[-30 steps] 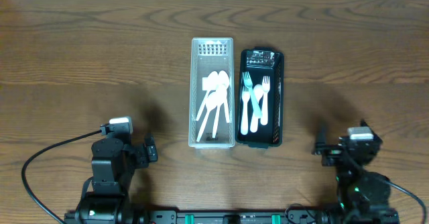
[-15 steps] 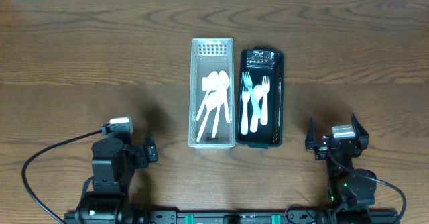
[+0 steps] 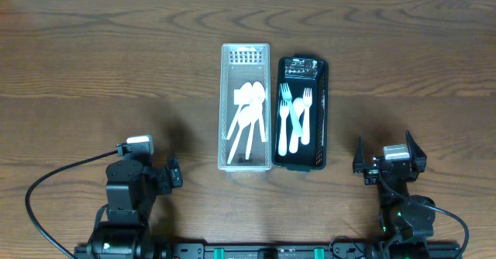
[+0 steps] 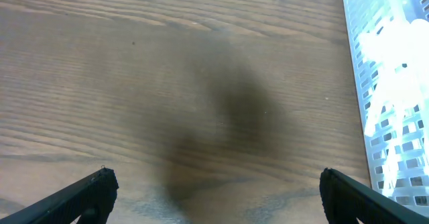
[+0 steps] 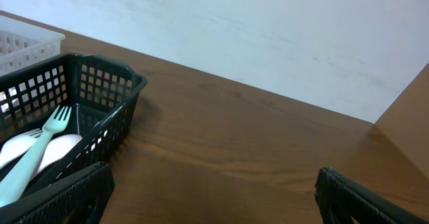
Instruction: Pack container
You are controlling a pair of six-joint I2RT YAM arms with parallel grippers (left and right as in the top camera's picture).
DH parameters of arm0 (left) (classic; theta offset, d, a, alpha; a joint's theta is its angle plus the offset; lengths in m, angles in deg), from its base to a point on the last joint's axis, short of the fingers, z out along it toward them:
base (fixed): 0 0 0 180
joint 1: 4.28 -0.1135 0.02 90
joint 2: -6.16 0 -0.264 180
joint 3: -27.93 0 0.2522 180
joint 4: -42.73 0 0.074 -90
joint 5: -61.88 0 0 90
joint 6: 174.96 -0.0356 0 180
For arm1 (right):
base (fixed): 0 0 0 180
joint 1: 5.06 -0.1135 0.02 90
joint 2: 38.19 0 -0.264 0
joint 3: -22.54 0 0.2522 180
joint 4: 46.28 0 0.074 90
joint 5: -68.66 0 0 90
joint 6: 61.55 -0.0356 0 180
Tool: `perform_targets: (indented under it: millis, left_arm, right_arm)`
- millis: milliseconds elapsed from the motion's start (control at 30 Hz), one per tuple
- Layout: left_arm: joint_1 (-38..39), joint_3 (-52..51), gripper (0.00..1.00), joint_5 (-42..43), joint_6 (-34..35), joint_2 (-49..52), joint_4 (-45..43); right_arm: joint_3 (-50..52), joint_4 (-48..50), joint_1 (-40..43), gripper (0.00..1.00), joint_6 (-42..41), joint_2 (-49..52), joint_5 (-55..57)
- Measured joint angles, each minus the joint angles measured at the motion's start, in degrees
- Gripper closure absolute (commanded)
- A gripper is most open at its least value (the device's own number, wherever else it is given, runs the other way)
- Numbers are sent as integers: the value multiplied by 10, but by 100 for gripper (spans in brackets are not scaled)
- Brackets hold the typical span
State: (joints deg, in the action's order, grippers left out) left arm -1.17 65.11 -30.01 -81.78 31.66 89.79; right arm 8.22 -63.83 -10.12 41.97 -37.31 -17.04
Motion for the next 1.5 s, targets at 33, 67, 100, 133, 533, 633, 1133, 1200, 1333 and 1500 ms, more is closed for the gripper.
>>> perform_targets:
  millis: [33,67,100,133,533,633,1133,1200,1333,1500]
  left_arm:
    - [0,0,2,0,0,0,0]
    - [0,0,2,0,0,0,0]
    - [0,0,2,0,0,0,0]
    - [0,0,2,0,0,0,0]
    - [-1,0,2,0,-1,-3,32]
    - [-16,-2,2,0,-2,-26,38]
    - [-57,-94,2,0,-60,-232,-198]
    - [-57,-145,2,4,-63,-244,-283]
    - [-57,-219,2,16,-64,-249,-381]
    - [-57,-230,2,21,-64,-249,-333]
  right_arm:
    - [0,0,0,1,0,0,0]
    - [0,0,0,1,0,0,0]
    - [0,0,0,1,0,0,0]
    - [0,0,0,1,0,0,0]
    - [0,0,0,1,0,0,0]
    - [0,0,0,1,0,0,0]
    - [0,0,0,1,0,0,0]
    - [0,0,0,1,0,0,0]
    - [0,0,0,1,0,0,0]
    - [0,0,0,1,0,0,0]
